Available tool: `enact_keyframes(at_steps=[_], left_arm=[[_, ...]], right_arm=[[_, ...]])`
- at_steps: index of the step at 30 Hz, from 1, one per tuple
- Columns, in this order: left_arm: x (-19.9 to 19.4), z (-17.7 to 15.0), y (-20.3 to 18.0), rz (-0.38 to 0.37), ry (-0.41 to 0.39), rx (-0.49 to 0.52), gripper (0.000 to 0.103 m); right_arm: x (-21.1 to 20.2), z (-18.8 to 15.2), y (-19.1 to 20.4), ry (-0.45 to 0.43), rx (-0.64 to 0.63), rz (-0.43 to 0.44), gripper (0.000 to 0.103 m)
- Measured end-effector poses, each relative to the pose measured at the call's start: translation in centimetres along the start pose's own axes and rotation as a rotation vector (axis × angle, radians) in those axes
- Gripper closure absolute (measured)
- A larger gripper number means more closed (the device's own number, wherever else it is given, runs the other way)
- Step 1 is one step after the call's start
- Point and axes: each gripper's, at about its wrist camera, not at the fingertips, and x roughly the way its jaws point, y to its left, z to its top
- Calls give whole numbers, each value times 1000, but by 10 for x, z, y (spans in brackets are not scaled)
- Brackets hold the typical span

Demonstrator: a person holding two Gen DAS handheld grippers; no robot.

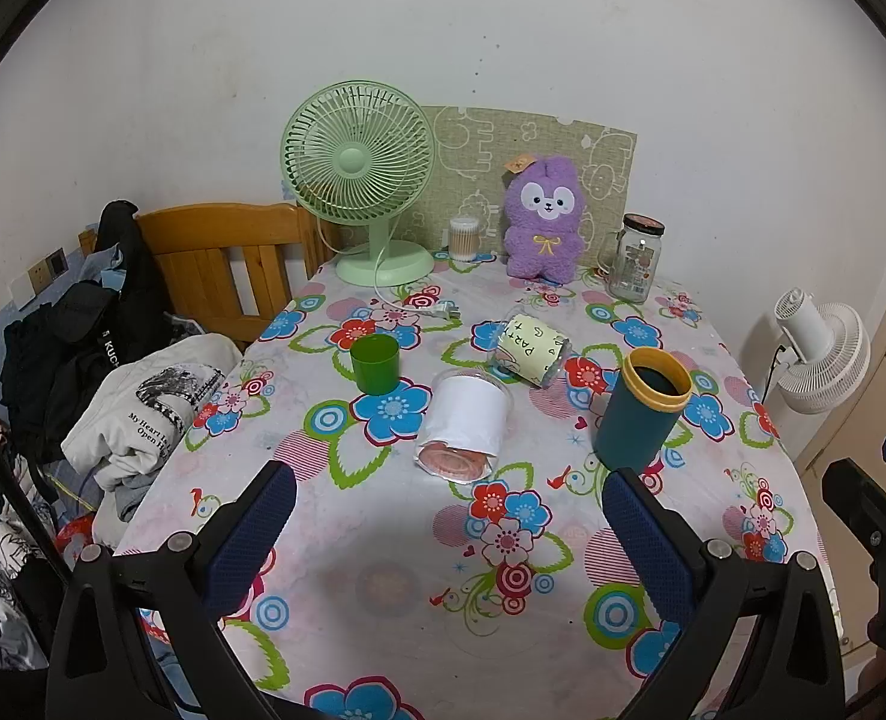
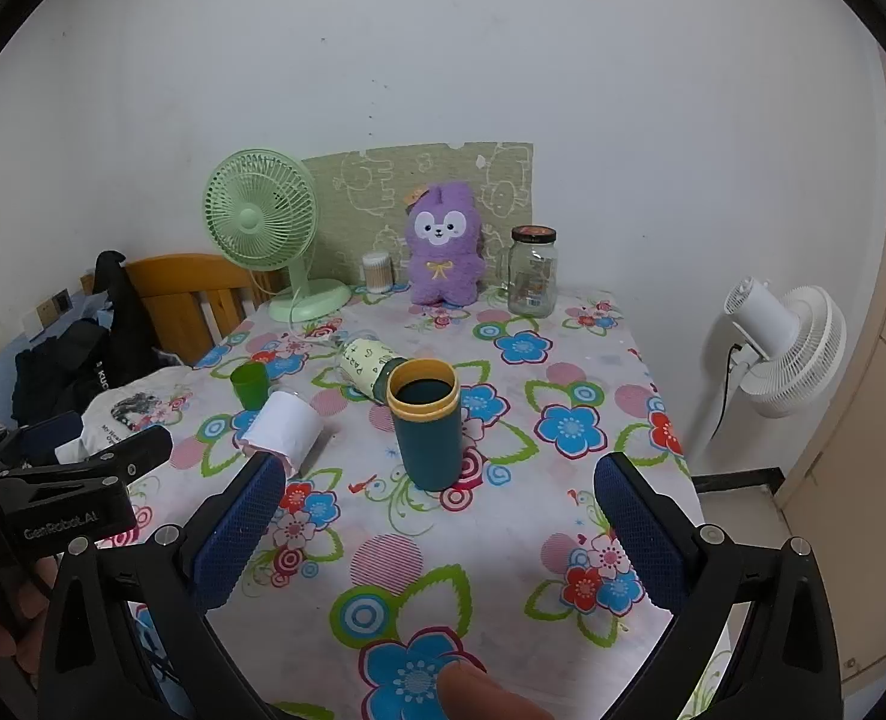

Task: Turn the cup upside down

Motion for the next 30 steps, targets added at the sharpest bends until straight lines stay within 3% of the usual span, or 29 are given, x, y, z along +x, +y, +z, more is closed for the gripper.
enact_keyframes(at_steps=[30], left_arm=[[-1, 0, 7, 7, 12, -4, 0]], right_arm=[[5, 2, 0, 18, -3, 0, 0]])
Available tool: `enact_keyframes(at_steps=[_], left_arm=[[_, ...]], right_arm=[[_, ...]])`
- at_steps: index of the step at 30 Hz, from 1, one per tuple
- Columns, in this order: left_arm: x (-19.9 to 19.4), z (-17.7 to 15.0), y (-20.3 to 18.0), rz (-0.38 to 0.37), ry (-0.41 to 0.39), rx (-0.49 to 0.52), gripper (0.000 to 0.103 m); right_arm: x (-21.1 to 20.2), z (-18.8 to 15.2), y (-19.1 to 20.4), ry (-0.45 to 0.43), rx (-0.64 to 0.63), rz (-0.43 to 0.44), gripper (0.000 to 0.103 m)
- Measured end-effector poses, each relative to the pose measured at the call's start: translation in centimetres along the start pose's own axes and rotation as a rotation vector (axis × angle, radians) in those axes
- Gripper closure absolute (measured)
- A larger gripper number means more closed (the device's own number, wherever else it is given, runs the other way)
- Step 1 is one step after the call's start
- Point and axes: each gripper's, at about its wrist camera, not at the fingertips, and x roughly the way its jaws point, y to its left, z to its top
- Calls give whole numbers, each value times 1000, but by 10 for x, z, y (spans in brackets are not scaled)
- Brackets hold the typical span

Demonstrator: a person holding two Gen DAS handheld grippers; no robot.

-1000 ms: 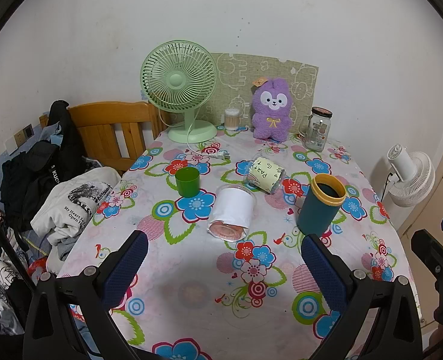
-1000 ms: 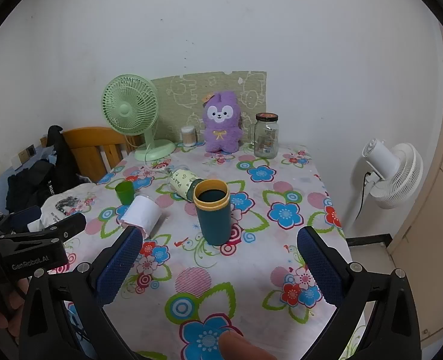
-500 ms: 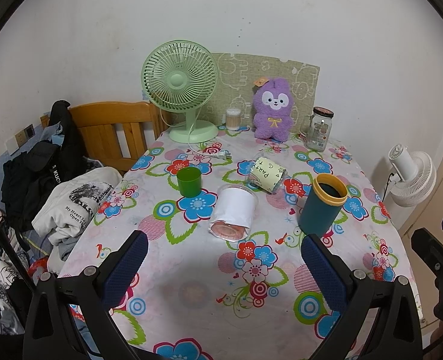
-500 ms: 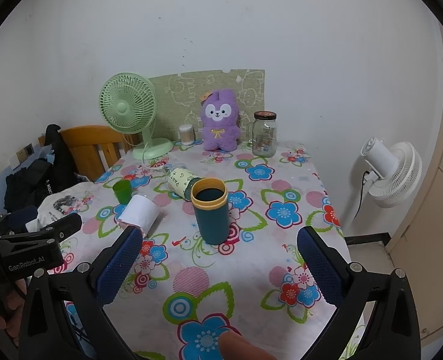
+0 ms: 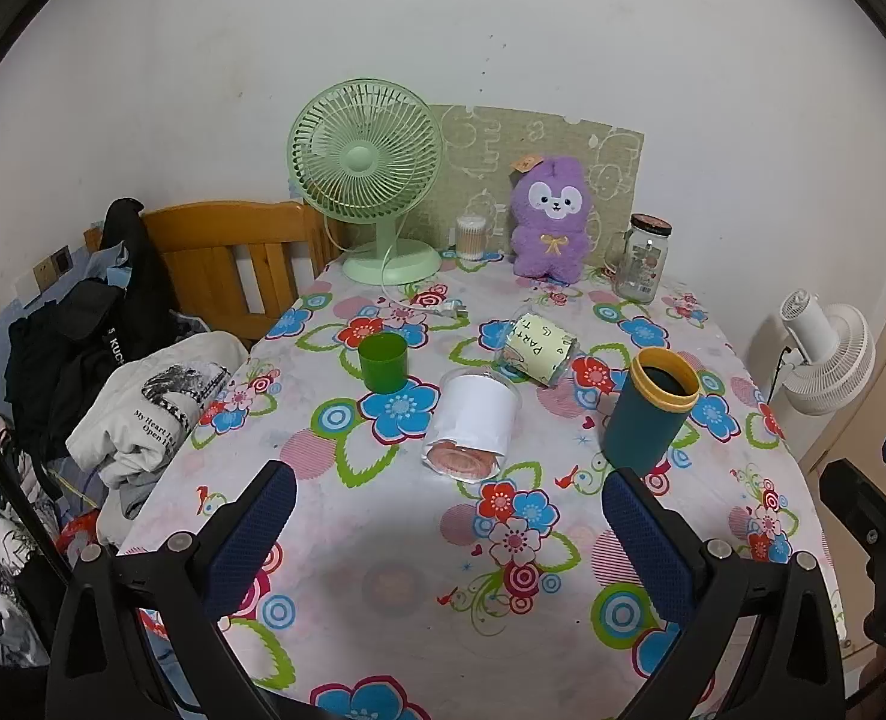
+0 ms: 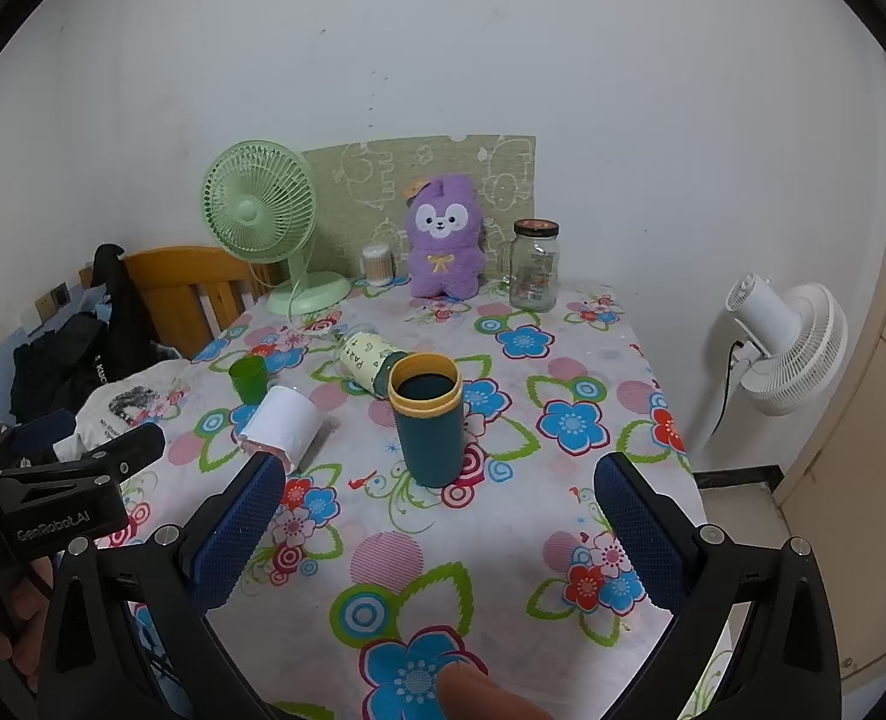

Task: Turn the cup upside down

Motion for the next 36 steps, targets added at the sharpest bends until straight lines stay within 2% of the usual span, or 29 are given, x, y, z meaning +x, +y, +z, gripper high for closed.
enact_keyframes(at_steps=[12, 20, 27, 36], left_arm=[[10, 0, 5, 8, 17, -10, 0], [42, 11, 13, 18, 56, -16, 0], [81, 28, 20, 8, 107, -37, 0], [144, 45, 16, 12, 189, -25, 0]], right_arm=[[11, 3, 3, 25, 0, 20, 0], [43, 27, 17, 52, -77, 54, 0], [108, 63, 38, 123, -249, 104, 0], [220, 91, 49, 368, -332, 216, 0]])
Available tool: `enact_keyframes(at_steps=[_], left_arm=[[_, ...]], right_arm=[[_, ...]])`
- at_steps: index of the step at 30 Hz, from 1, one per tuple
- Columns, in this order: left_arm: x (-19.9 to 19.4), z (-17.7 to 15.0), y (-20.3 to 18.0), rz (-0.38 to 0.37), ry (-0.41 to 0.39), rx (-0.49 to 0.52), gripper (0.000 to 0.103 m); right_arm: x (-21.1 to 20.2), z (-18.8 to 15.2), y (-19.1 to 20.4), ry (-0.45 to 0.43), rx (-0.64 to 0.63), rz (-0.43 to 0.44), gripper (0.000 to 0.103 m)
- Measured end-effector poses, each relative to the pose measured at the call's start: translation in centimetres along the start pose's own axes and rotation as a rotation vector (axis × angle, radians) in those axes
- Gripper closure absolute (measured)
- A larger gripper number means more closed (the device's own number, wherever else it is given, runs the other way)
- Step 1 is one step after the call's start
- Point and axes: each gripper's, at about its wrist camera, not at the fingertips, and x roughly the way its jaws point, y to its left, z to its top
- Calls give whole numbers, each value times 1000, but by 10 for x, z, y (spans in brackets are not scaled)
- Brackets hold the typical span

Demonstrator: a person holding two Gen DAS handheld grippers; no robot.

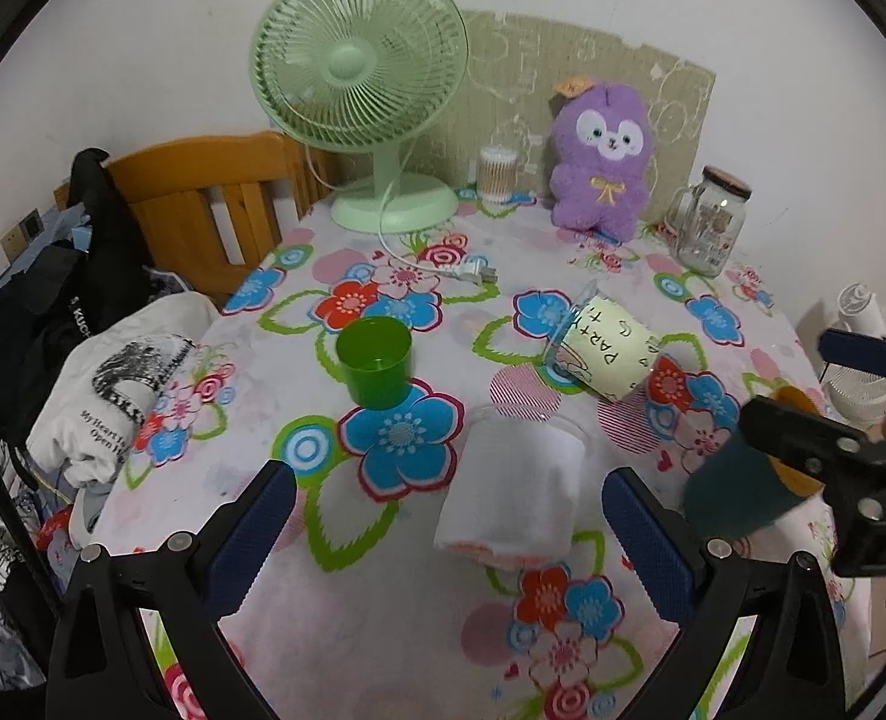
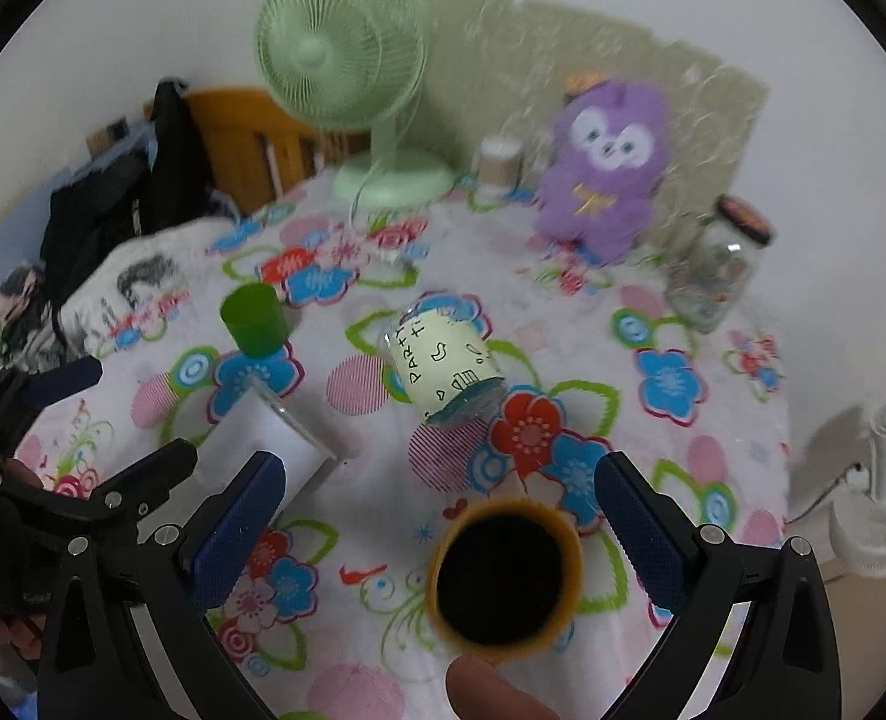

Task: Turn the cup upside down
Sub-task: 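Move the right tool toward the pale green PARTY cup lying on its side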

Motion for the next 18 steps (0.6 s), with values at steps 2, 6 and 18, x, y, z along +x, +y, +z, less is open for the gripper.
enact_keyframes(at_steps=[2, 6, 18], left_arm=[[12, 5, -2, 1, 20, 7, 0], [32, 15, -7, 6, 43, 22, 0], [72, 36, -20, 40, 88, 85, 0]], right_arm=[[16, 9, -2, 39, -10, 21, 0], [43, 26, -11, 90, -28, 26, 0], [106, 53, -36, 313, -57, 128, 0]])
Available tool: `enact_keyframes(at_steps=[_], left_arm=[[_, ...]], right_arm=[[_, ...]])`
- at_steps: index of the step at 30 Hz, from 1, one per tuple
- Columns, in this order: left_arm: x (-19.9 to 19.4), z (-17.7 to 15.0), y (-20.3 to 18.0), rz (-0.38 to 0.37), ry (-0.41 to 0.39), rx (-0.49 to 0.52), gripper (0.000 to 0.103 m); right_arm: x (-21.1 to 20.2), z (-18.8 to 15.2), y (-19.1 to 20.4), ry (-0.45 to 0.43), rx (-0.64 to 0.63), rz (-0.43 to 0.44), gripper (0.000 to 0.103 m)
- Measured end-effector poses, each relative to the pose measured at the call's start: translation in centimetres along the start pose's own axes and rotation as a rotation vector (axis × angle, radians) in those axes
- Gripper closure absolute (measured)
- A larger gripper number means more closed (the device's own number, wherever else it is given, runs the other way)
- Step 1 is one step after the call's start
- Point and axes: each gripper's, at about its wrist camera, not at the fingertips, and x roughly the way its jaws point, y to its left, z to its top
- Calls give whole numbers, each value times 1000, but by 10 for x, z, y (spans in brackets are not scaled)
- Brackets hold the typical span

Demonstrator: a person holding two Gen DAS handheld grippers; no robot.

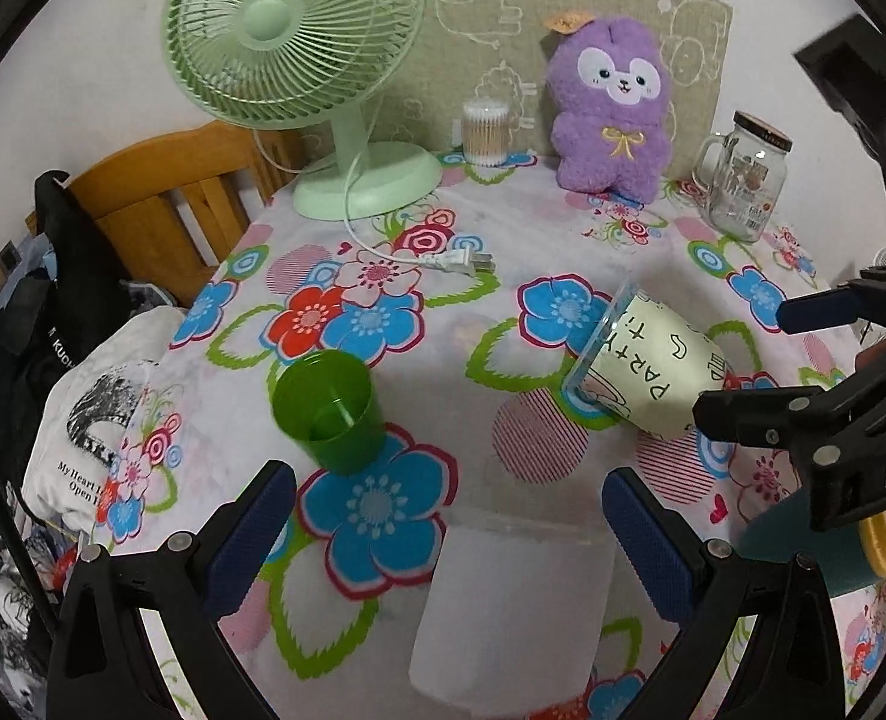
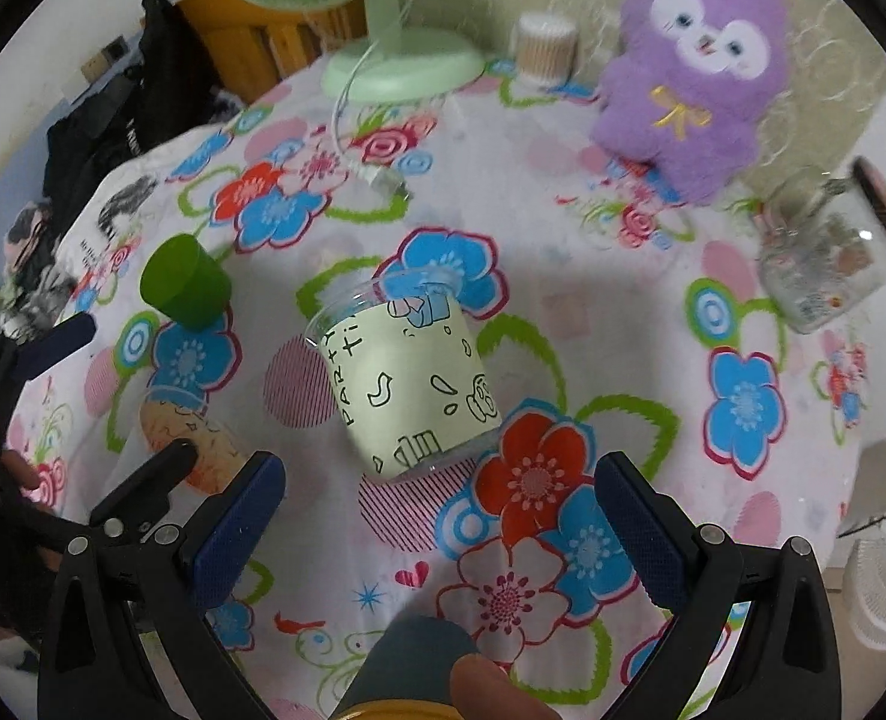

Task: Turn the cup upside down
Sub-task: 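Move the right tool toward the pale green PARTY cup lying on its side, then close the right tool around the PARTY cup and lift it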

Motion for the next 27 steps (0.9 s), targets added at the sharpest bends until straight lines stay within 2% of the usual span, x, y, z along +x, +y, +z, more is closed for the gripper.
enact_keyframes(at_steps=[3, 5, 10, 13, 15, 16, 18, 22, 27], left_arm=[[6, 3, -3, 6, 10, 11, 0], [11, 4, -5, 3, 20, 16, 0], [19, 6, -5, 7, 39, 14, 0], [22, 7, -6, 9, 46, 18, 0], [24, 7, -7, 8, 48, 24, 0], [24, 7, -8, 6, 48, 26, 0], [25, 7, -9, 6, 49, 29, 0], [25, 8, -9, 5, 49, 28, 0], [24, 8, -9, 10, 49, 31, 0]], right_arm=[[7, 8, -3, 56, -28, -12, 0], [13, 14, -3, 102, -53, 12, 0], [24, 26, 1, 151, -99, 10, 0], [33, 30, 3, 197, -117, 37, 0], [39, 31, 5, 213, -130, 17, 1], [40, 31, 5, 217, -135, 9, 3], [45, 32, 5, 234, -140, 11, 17], [53, 31, 4, 269, -132, 45, 36], [49, 32, 5, 242, -139, 29, 41]])
